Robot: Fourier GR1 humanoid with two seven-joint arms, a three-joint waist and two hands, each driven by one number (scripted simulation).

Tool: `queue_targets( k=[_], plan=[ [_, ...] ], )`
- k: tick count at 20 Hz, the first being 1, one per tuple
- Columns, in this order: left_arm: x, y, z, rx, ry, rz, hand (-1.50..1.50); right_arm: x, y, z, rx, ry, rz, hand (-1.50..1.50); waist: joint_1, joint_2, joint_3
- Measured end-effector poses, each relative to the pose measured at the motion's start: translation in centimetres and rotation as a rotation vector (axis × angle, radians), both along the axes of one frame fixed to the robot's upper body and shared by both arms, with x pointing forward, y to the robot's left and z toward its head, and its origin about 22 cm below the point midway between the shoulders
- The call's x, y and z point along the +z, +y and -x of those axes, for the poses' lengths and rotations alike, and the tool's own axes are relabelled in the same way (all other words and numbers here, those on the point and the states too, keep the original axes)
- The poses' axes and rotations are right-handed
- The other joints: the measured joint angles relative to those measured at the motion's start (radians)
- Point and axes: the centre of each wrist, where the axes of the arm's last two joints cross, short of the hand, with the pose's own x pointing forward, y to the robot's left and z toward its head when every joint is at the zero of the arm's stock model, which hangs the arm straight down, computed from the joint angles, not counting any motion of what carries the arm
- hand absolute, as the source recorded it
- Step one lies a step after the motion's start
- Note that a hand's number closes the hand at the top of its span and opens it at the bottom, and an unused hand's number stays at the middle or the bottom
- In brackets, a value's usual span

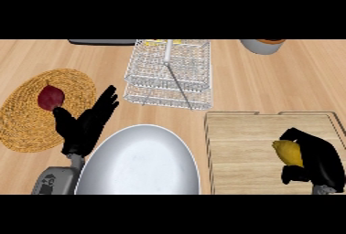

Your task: Pick the lemon from the tray and place it in the tiered basket

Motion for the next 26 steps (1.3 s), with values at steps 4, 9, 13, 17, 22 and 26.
queue_targets(
  k=[4, 9, 13, 17, 22, 26],
  plan=[
    [-0.3, 0.0, 0.1, 0.001, 0.008, 0.005, 0.00, 1.6, 3.4, 0.9, -0.065, 0.023, 0.021, 1.50, -0.007, -0.001, 0.006],
    [-0.1, 0.2, -0.1, 0.011, 0.013, 0.006, 0.00, 5.5, 8.6, 2.5, -0.119, -0.061, -0.137, 1.50, -0.010, 0.004, 0.031],
    [-0.5, 0.4, 0.0, 0.009, 0.013, 0.002, 0.00, 10.8, 12.1, 4.5, -0.134, -0.194, -0.222, 1.50, -0.003, 0.009, 0.041],
    [-0.6, -0.2, 0.0, -0.002, 0.012, -0.001, 0.00, 15.8, 14.4, 6.8, -0.099, -0.343, -0.236, 1.50, 0.006, 0.011, 0.044],
    [-0.4, -0.1, -0.2, -0.005, 0.004, 0.001, 0.00, 19.1, 16.8, 7.8, -0.015, -0.503, -0.214, 1.50, 0.015, 0.014, 0.045],
    [0.0, 0.1, -0.7, -0.005, -0.002, -0.003, 0.00, 21.1, 17.7, 7.2, 0.029, -0.588, -0.185, 1.50, 0.020, 0.016, 0.045]
  ],
)
